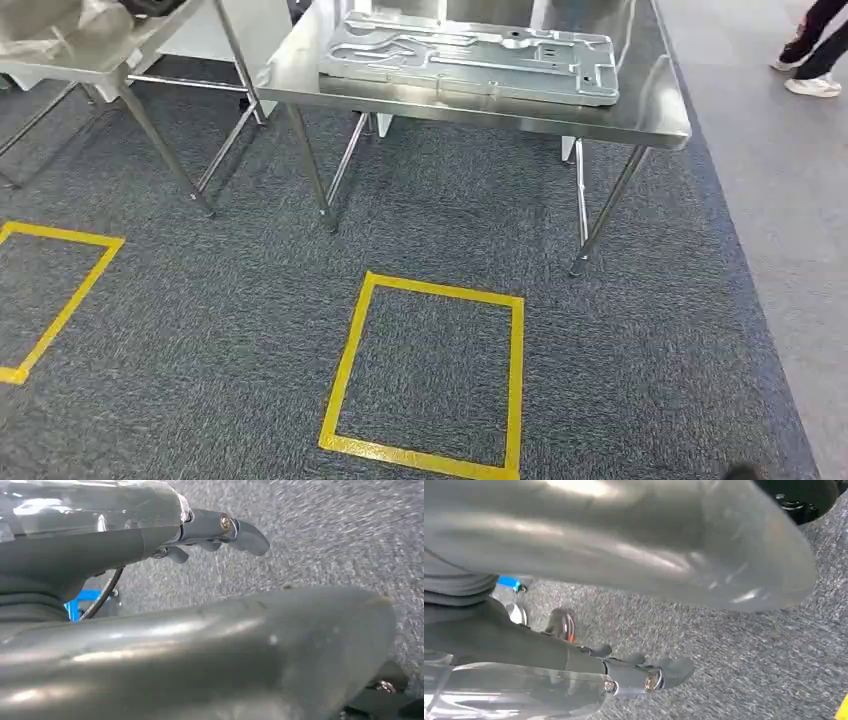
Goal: Take the parts from the cabinet and place them on the table.
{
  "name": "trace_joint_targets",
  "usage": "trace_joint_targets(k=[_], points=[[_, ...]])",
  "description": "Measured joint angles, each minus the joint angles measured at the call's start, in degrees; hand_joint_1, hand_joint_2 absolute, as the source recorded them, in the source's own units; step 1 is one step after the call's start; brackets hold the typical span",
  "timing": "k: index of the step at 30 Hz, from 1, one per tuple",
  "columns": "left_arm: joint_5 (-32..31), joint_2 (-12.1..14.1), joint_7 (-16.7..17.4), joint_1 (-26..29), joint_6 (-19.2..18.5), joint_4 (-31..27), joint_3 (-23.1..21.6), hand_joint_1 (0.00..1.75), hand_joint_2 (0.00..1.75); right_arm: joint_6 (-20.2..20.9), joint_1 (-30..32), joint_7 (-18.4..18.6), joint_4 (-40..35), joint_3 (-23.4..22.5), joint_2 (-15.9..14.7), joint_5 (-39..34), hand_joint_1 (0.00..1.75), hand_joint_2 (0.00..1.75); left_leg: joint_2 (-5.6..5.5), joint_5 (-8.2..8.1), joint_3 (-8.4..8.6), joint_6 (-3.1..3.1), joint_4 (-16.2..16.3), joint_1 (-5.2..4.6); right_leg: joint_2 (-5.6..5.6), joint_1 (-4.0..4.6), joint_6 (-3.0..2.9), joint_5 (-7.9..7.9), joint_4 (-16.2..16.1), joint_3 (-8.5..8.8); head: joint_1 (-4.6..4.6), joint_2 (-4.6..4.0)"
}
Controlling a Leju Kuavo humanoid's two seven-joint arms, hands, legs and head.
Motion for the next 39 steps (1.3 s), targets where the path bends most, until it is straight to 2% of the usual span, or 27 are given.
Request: trace_joint_targets(k=[1, 3, 4, 5, 6, 10, 11, 12, 13, 15, 17, 18, 19, 20, 21, 23, 25, 26, 27, 28, 30, 32, 33, 35, 36, 37, 39], points=[[0.0, 0.0, 0.0, 0.1, 0.0, 0.0, 0.0, 0.0, 0.0, 0.0, 0.0, 0.0, 0.0, 0.0, -0.2, 0.0, 0.0, 0.0, 0.2, 0.55, 0.02, -0.25, 0.3, 0.23, -0.81, -0.04, 0.06, -0.03, 0.0, 0.02, -0.02, 0.0], [0.0, 0.0, 0.0, 0.2, -0.1, 0.0, 0.0, 0.0, 0.0, 0.1, -0.2, 0.2, 0.0, 0.1, -0.2, 0.2, 0.0, 0.0, 0.94, 4.47, 4.06, -0.59, -6.9, 0.58, -2.22, -0.17, 0.39, -0.21, 0.2, 0.09, -0.02, 0.0], [-0.1, 0.0, 0.0, 0.2, -0.1, 0.0, 0.0, 0.0, 0.0, 0.1, -0.3, 0.3, 0.0, 0.1, -0.3, 0.2, 0.0, 0.0, 1.91, 6.63, 7.27, -0.62, -12.3, 0.62, -2.84, -0.3, 0.66, -0.39, 0.5, 0.13, -0.02, 0.0], [-0.2, 0.0, 0.0, 0.1, -0.1, 0.0, 0.0, 0.0, 0.0, 0.1, -0.4, 0.5, 0.0, 0.1, -0.3, 0.2, 0.0, 0.0, 4.49, 7.53, 10.06, -0.49, -17.0, 0.58, -3.35, -0.18, 1.03, -0.62, 0.9, 0.33, -0.02, 0.0], [-0.3, 0.0, 0.1, -0.1, -0.2, 0.0, 0.0, 0.0, 0.0, 0.0, -0.5, 0.5, 0.0, 0.1, -0.3, 0.2, 0.0, 0.0, 5.17, 6.97, 10.02, 0.2, -17.4, 0.32, -3.78, 0.19, 1.56, -0.95, 1.0, 0.37, -0.02, 0.0], [-0.4, 0.2, 0.2, -0.1, -0.3, 0.0, 0.0, 0.0, 0.0, 0.1, -1.3, 0.4, 0.0, 0.1, -0.3, 0.2, 0.0, 0.0, 2.63, 7.5, 9.61, 1.89, -17.8, 0.12, -5.64, -0.03, 2.91, -0.93, 0.7, 1.19, 0.0, 0.0], [-0.4, 0.2, 0.1, -0.1, -0.2, 0.0, 0.0, 0.0, 0.0, 0.2, -1.3, 0.2, 0.0, 0.1, -0.2, 0.2, 0.0, 0.0, 1.94, 8.02, 9.98, 2.36, -18.2, 0.49, -4.03, -0.5, 3.38, -1.71, 1.2, 1.25, 0.0, 0.0], [-0.7, 0.3, -0.2, -0.2, 0.0, 0.0, 0.0, 0.0, 0.0, 0.3, -1.3, 0.1, 0.0, 0.1, -0.1, 0.2, 0.0, 0.0, 1.35, 8.22, 9.87, 2.66, -18.3, 0.48, -1.0, -0.52, 3.49, -3.89, 3.7, 0.15, 0.0, 0.0], [-0.9, 0.3, -0.4, -0.4, 0.1, 0.0, -0.1, 0.0, 0.0, 0.3, -1.2, 0.1, 0.0, 0.1, 0.1, 0.2, 0.0, 0.0, 0.83, 8.5, 9.59, 2.97, -18.3, 0.45, 0.84, -0.59, 3.53, -6.88, 8.6, -2.11, 0.0, 0.0], [-1.4, 0.3, -0.9, -0.7, 0.3, 0.0, -0.3, 0.0, 0.0, 0.3, -0.9, 0.0, 0.0, 0.1, 0.2, 0.2, 0.0, 0.0, -0.72, 8.66, 9.19, 3.12, -18.3, 0.13, 1.93, -0.45, 3.52, -10.59, 17.9, -6.52, 0.0, 0.0], [-1.8, 0.3, -1.2, -0.6, 0.7, 0.0, -0.4, 0.0, 0.0, 0.3, -0.6, 0.0, 0.0, 0.1, 0.3, 0.2, 0.0, 0.0, -2.4, 8.83, 9.12, 3.11, -18.2, -0.15, 2.13, -0.27, 3.06, -8.81, 18.2, -6.93, 0.0, 0.0], [-1.9, 0.3, -1.3, -0.6, 0.9, 0.0, -0.4, 0.0, 1.75, 0.3, -0.5, 0.0, 0.0, 0.1, 0.2, 0.2, 0.0, 0.0, -3.22, 8.87, 9.15, 3.08, -18.2, -0.3, 2.42, -0.14, 2.59, -6.19, 14.3, -5.2, 0.0, 0.0], [-1.9, 0.3, -1.4, -0.7, 1.2, 0.0, -0.4, 0.0, 1.75, 0.2, -0.5, 0.1, 0.1, 0.1, 0.2, 0.2, 0.0, 0.0, -4.02, 8.98, 9.2, 3.02, -18.1, -0.5, 3.03, 0.14, 1.99, -3.48, 9.1, -2.83, 0.0, 0.0], [-1.9, 0.3, -1.5, -0.7, 1.4, 0.0, -0.4, 0.0, 1.75, 0.2, -0.5, 0.4, 0.1, 0.1, 0.2, 0.4, 0.0, 0.0, -4.68, 9.08, 9.2, 2.93, -18.1, -0.49, 5.1, 0.36, 1.07, -1.11, 3.6, -0.21, 0.0, 0.0], [-1.9, 0.2, -1.5, -0.7, 1.4, 0.1, -0.4, 0.0, 1.75, 0.1, -0.4, 0.9, 0.1, 0.1, 0.2, 0.5, 0.0, 0.0, -4.93, 9.09, 8.99, 2.69, -17.9, -0.72, 7.62, 0.67, 0.3, -1.44, 1.0, 0.65, 0.0, 0.0], [-2.1, 0.5, -1.2, -0.6, 1.2, 0.0, -0.4, 0.0, 1.75, 0.1, -0.5, 1.5, 0.1, 0.1, 0.3, 0.5, 0.0, 0.0, -6.09, 9.27, 8.46, 2.02, -18.1, -0.42, 6.13, 0.91, 0.4, -1.17, 0.9, 0.57, 0.0, 0.0], [-2.3, 0.6, -1.0, -0.1, 1.0, 0.0, -0.4, 0.0, 1.75, 0.1, -0.6, 1.8, 0.1, 0.1, 0.3, 0.3, 0.0, 0.0, -7.28, 9.59, 8.32, 1.22, -18.4, -0.36, 5.1, 0.94, -0.06, -0.77, 0.3, 0.88, 0.0, 0.0], [-2.3, 0.9, -0.9, 0.1, 1.0, 0.1, -0.4, 0.0, 1.75, 0.1, -0.5, 1.9, 0.1, 0.1, 0.3, 0.3, 0.0, 0.0, -5.66, 9.31, 8.33, 1.29, -17.5, -0.4, 4.14, 0.2, -0.11, -0.04, -0.6, 1.14, 0.0, 0.0], [-2.3, 1.0, -0.9, 0.3, 1.0, 0.1, -0.4, 0.0, 1.75, 0.1, -0.4, 1.9, 0.2, 0.1, 0.3, 0.3, 0.0, 0.0, -2.22, 7.17, 7.04, 0.97, -15.1, -0.64, 3.55, 0.29, -0.57, 0.04, -0.9, 1.24, -0.07, 0.0], [-2.3, 1.1, -0.9, 0.1, 0.9, 0.1, -0.4, 0.0, 1.75, 0.1, -0.2, 1.9, 0.3, 0.1, 0.2, 0.3, 0.0, 0.0, -0.85, 4.38, 4.99, 0.6, -10.9, -0.48, 2.51, 0.33, -0.59, 0.06, -0.9, 1.2, -0.04, 0.0], [-2.3, 1.2, -0.9, 0.0, 0.9, 0.0, -0.4, 0.0, 1.75, 0.1, 0.1, 1.9, 0.4, 0.1, 0.0, 0.3, 0.0, 0.0, -0.14, 0.15, 0.73, -0.15, -1.8, -0.04, 0.48, 0.33, -0.57, -0.06, -0.9, 1.03, -0.04, 0.0], [-2.3, 1.2, -0.8, 0.3, 0.9, 0.0, -0.4, 0.0, 1.75, 0.2, 0.1, 1.9, 0.6, 0.0, -0.6, 0.3, 0.0, 0.0, 0.14, 0.84, 0.41, -0.88, -0.4, 0.49, -1.18, 0.23, -0.33, -0.22, -0.7, 0.96, -0.04, 0.0], [-2.5, 1.4, -0.3, 0.3, 0.8, 0.0, -0.4, 0.0, 0.0, 0.2, 0.0, 1.9, 0.7, 0.0, -0.7, 0.0, 0.0, 0.0, 0.48, 2.92, 2.47, -1.15, -3.9, 0.7, -1.97, 0.1, -0.08, -0.4, -0.4, 0.97, -0.04, 0.0], [-2.8, 1.7, 1.0, 0.3, 0.2, 0.0, -0.4, 0.0, 0.0, 0.2, 0.0, 1.9, 0.8, 0.0, -0.7, -0.5, 0.0, 0.0, 2.55, 7.1, 8.49, -1.54, -14.4, 1.04, -3.41, -0.22, 0.54, -0.99, 0.4, 1.0, -0.04, 0.0], [-3.2, 1.7, 1.7, 0.2, -0.2, 0.1, -0.5, 0.0, 0.0, 0.2, -0.1, 1.9, 0.8, -0.1, -0.7, -0.7, 0.0, 0.0, 5.14, 6.93, 9.73, -1.2, -17.4, 0.97, -3.93, 0.22, 1.09, -1.45, 1.1, 0.98, -0.04, 0.0], [-3.3, 1.8, 2.3, 0.1, -0.7, 0.0, -0.7, 0.0, 0.0, 0.1, 0.0, 2.0, 0.8, -0.2, -0.7, -0.9, 0.0, 0.0, 4.45, 7.32, 9.75, -0.33, -17.0, 0.8, -4.18, 0.2, 1.52, -1.89, 1.4, 0.93, 0.0, -0.02], [-3.3, 2.2, 2.1, 0.5, -1.0, 0.0, -0.8, 0.0, 0.0, -0.4, -0.4, 3.3, 0.8, -0.2, -0.7, -1.2, 0.0, 0.0, 3.34, 7.24, 9.19, 0.5, -16.8, 0.57, -5.04, 0.18, 2.18, -1.71, 1.2, 1.22, -0.02, 0.0]])
